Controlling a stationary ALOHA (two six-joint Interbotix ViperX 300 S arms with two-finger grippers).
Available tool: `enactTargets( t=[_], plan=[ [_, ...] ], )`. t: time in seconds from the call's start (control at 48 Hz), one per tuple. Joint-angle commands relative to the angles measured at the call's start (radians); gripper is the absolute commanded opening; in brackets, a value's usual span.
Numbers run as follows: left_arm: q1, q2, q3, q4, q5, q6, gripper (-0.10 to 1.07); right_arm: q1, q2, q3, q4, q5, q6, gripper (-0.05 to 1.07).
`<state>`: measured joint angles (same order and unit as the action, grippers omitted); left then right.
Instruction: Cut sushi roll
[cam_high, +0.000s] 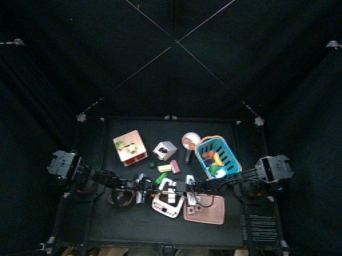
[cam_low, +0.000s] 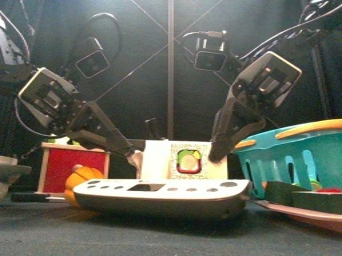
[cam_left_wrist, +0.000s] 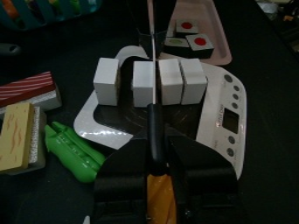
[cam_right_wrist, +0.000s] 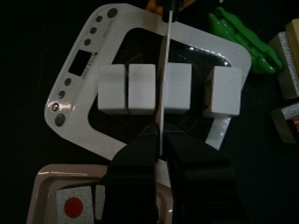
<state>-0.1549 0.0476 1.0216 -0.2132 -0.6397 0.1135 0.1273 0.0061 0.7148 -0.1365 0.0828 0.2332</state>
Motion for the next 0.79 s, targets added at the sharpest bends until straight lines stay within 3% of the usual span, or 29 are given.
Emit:
enactTargets(
  t=[0.0, 0.438, 0.771],
  plan=[
    [0.029, -0.009, -0.018, 0.006, -0.002, 0.002, 0.39, -0.005, -0.029, -0.028, -0.002, -0.005, -0.005, 0.41],
    [0.035, -0.029, -0.018, 0.023, -0.002, 0.0, 0.39, -0.014, -0.032, -0.041, -0.012, -0.002, -0.003, 0.41],
    [0.014, -0.101, -0.041, 0.06, -0.002, 0.0, 0.39, -0.008, -0.132, -0.052, -0.058, 0.034, -0.005, 0.41]
  ],
)
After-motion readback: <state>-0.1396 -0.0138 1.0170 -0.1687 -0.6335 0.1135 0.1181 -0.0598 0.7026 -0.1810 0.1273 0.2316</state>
